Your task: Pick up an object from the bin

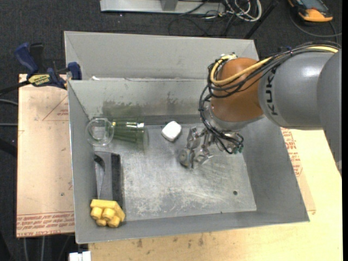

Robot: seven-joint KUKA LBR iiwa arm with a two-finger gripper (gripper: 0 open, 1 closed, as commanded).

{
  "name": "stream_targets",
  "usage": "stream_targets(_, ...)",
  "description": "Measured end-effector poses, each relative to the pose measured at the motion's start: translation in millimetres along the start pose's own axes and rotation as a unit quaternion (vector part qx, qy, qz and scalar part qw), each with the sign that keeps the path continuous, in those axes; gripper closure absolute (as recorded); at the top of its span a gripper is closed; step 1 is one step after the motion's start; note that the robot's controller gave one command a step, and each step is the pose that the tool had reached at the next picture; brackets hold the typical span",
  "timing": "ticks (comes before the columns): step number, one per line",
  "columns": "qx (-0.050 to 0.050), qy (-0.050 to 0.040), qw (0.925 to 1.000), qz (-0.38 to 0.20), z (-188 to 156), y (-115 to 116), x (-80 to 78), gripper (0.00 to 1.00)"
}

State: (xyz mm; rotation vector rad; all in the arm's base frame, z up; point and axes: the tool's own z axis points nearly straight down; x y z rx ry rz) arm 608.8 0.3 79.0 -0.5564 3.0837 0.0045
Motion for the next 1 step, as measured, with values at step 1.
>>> stream_targets(1, 0.0, 0.0025, 0.9959, -0.091, -121.8, 8.5, 20.2, 1.0)
